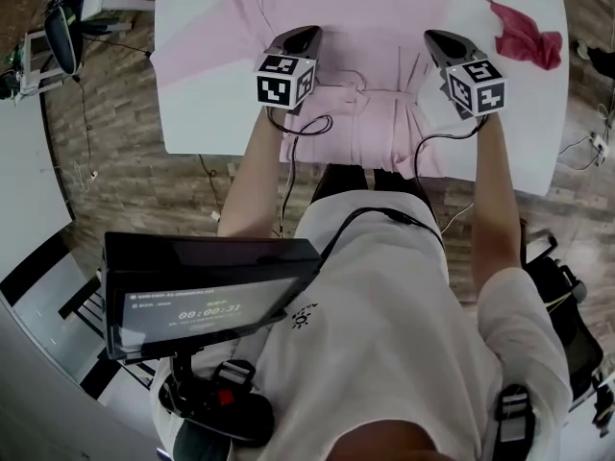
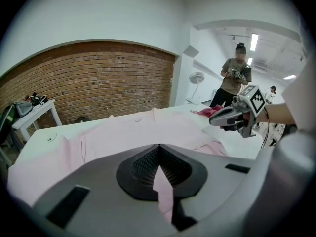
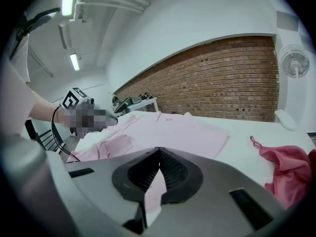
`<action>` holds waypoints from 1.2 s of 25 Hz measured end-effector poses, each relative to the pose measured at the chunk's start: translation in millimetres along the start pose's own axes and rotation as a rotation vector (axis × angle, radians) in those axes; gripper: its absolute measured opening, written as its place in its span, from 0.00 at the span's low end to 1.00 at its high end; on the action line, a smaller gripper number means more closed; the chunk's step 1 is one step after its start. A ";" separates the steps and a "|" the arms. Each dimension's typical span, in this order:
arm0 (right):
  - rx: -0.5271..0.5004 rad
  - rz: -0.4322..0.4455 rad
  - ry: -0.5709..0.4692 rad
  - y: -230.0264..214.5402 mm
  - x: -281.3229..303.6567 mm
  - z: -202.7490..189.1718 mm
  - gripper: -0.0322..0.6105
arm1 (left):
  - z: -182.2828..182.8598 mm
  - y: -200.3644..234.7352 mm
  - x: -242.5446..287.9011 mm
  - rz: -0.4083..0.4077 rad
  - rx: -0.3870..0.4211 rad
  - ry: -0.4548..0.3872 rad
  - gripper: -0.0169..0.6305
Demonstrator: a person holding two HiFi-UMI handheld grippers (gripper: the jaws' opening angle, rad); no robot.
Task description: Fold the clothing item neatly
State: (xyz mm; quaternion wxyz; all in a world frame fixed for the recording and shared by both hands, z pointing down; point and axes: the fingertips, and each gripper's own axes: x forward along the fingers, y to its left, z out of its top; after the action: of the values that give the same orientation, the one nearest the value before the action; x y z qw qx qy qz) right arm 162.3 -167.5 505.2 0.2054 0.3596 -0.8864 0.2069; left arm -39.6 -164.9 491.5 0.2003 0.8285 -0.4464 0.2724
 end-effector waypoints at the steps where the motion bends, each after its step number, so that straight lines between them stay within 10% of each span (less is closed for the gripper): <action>1: -0.002 0.005 -0.010 5.4 -2.5 4.8 0.06 | 4.1 -6.7 -7.6 -0.006 0.002 -0.012 0.03; 15: -0.077 0.098 -0.056 63.3 7.3 37.0 0.06 | -17.6 -11.9 -81.9 0.088 -0.122 -0.104 0.03; 30: -0.157 0.142 -0.036 175.3 92.5 82.4 0.05 | -58.1 129.8 -159.0 0.203 -0.223 -0.177 0.03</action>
State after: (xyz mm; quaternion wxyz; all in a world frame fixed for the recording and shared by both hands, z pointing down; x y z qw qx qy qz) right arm -42.9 -146.1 445.8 0.2018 0.2825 -0.9266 0.1446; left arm -237.6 -98.8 447.6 0.2225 0.7726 -0.5709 0.1661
